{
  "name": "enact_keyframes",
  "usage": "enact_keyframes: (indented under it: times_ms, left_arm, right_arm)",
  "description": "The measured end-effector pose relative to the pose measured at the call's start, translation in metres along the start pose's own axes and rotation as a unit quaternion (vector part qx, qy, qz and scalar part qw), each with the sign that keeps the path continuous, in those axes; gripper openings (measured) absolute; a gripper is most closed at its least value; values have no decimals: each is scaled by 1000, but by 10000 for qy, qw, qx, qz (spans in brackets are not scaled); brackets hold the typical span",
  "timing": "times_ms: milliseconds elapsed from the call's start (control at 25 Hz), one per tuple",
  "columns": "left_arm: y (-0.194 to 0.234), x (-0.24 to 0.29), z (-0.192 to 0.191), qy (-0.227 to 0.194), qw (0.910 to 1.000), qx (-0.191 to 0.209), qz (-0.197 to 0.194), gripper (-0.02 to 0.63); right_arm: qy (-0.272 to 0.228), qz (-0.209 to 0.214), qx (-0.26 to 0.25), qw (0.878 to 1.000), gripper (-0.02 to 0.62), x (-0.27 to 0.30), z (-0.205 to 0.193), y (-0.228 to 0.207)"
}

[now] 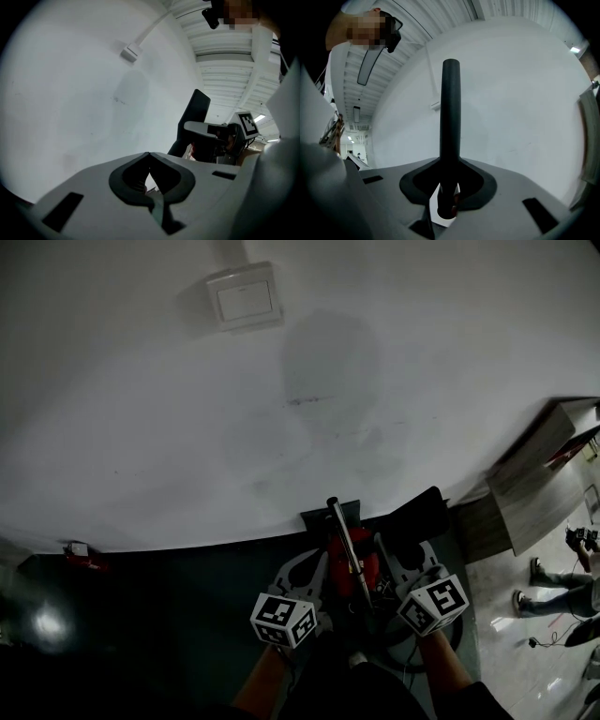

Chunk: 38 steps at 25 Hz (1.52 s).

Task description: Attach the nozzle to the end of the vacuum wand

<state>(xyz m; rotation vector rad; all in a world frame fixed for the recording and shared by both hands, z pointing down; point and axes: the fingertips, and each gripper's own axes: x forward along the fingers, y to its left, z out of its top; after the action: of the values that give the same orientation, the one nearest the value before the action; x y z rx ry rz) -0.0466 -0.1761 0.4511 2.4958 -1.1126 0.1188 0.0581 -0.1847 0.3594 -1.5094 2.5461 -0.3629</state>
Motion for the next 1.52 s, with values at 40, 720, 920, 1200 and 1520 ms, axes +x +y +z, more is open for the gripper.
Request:
enact_keyframes:
  times_ms: [40,720,920,1200,1520]
  left_arm:
    - [4,3,1,-17,10000,-26,-39,3]
    - [54,52,-20,71,9992,-247,293,5]
    - [72,84,-36,85,9992,-264,288,14]
    - [91,119,-75,349,9983,-435,185,104]
    - [90,159,-114,854,9948,-510,-233,184]
  right_arm:
    - [9,-18,-31,10000,94,5,0,-1]
    - [60,137,-64,9999,94,58,-2,-32]
    - [120,208,-170,9996,94,83,-9,-44]
    - [332,274,-388,9983,94,112,-26,-55]
    - [453,355,-386,9976,94,138,-39,-60]
